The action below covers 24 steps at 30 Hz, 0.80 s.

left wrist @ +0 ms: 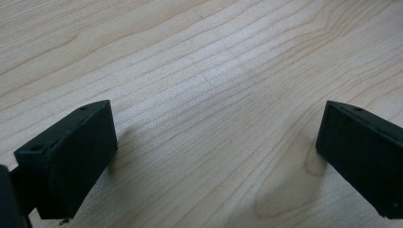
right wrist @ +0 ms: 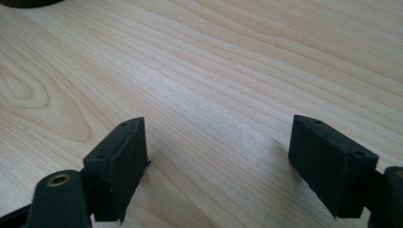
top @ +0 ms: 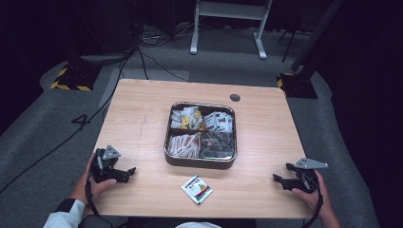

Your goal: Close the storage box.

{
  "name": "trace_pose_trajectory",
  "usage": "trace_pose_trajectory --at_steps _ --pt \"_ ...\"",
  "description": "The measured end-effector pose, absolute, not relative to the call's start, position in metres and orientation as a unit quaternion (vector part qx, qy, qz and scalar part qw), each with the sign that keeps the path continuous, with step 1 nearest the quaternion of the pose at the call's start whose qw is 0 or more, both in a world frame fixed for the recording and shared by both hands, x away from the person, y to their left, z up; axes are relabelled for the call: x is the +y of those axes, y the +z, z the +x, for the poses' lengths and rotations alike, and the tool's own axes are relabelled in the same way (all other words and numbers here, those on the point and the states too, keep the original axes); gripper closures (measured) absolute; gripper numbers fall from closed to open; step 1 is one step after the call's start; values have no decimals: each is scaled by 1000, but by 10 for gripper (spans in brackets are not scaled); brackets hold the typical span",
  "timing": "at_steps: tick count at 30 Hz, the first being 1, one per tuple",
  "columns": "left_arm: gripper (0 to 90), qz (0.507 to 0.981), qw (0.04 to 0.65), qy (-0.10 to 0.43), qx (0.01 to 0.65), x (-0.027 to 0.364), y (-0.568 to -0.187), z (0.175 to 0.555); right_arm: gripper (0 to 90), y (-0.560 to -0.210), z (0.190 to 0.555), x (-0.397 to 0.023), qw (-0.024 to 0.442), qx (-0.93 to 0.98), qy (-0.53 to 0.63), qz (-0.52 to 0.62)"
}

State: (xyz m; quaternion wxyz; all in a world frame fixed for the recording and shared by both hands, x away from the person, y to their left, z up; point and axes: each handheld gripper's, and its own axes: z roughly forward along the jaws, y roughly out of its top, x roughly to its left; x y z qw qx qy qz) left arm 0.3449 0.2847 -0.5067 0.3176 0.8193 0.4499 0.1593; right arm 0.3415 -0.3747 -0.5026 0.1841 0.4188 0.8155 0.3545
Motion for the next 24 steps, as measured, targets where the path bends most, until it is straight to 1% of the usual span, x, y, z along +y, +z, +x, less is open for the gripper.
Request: trace_pose_trajectory --at_steps 24 --pt "1 820 317 159 448 285 -507 345 210 -504 343 -373 199 800 354 443"
